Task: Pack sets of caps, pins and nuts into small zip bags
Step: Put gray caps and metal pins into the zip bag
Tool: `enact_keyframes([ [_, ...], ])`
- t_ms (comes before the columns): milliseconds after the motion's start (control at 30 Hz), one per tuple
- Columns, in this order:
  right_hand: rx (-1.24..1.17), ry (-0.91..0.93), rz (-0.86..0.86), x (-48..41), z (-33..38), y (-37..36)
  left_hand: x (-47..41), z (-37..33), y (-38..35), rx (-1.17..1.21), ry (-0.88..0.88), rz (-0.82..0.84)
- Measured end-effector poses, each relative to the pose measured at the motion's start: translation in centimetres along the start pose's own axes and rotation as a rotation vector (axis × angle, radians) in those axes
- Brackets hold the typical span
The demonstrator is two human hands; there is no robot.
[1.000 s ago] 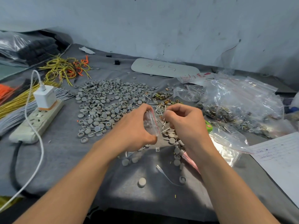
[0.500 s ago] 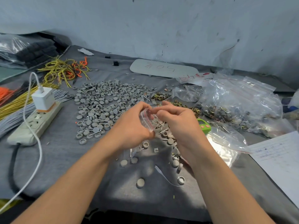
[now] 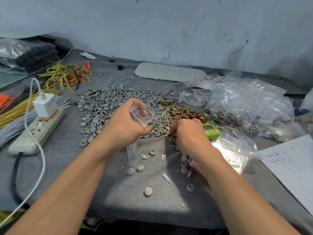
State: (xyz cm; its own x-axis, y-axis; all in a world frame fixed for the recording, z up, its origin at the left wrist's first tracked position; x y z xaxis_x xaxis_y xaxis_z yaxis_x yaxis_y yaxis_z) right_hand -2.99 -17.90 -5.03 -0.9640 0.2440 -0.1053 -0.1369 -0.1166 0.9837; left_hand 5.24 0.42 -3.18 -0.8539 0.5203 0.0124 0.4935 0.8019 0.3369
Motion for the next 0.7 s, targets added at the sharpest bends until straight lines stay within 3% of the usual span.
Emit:
enact_keyframes([
  [167,0.013,0.004,0.002,-0.1,-0.9,-0.1,0.3,-0.4,-0.2,-0.035,0.005,-0.018],
  [367,-0.218,-0.055,-0.231,0.6,-0.9,1.0,0.5,-0.6,-0.4,-0.108,0.003,-0.020],
  [533,0.036,-0.064,-0.045,0.9,-1.4,0.5,0.5,-0.7,-0.6,-0.160,-0.004,-0.028],
  [700,0.113,0.001,0.010,0.7,-1.3,0.0,0.5,-0.9,-0.9,-0.200,-0.005,-0.012],
])
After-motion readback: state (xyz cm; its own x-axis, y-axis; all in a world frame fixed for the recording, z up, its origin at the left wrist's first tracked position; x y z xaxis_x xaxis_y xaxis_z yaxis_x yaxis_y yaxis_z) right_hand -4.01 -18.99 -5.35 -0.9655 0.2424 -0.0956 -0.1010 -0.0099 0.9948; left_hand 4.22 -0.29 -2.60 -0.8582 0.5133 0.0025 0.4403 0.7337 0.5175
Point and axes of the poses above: each hand's wrist, its own x-axis away from the middle knuckle, its own y-axis out of the back of the hand, z = x × y, the point moved 1 cm from there along -x, towards the middle knuckle, and after that the axes turned 9 degrees about y, right-handed, at the moved point
